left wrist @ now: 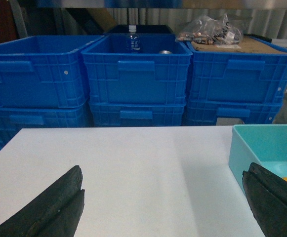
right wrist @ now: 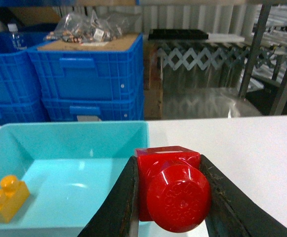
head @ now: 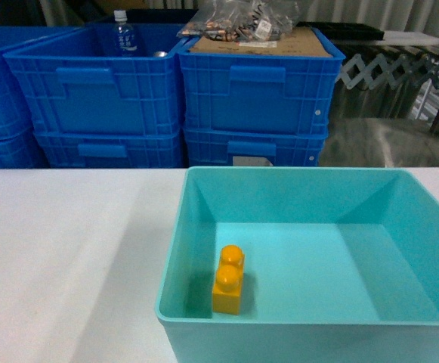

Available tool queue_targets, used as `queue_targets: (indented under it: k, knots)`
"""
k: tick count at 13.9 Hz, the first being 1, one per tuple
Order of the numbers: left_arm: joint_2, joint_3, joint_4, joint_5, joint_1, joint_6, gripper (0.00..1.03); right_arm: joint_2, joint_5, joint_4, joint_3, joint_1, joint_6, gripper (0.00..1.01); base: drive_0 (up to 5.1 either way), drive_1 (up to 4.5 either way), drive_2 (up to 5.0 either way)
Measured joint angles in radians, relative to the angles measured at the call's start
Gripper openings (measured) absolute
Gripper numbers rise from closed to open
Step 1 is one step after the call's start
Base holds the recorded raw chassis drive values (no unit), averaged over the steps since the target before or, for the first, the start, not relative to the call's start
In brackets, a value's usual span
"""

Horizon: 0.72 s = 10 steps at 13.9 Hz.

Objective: Pick red block from blue box to shelf

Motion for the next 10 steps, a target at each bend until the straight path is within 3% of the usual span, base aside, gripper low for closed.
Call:
queue_targets:
  k: [7,10]
  knots:
    - [0.0,0.0,0.0,0.0,0.0,0.0,0.98,0.0,0.0,-0.02,-0.002,0.0,0.0,0.27,-0.2,-0.18,-0.2]
    - [0.0,0.0,0.0,0.0,0.001,0.0,0.98,0.0,0.0,-0.019,-0.002,0.0,0.0,0.27,-1.9,-1.93,-1.9]
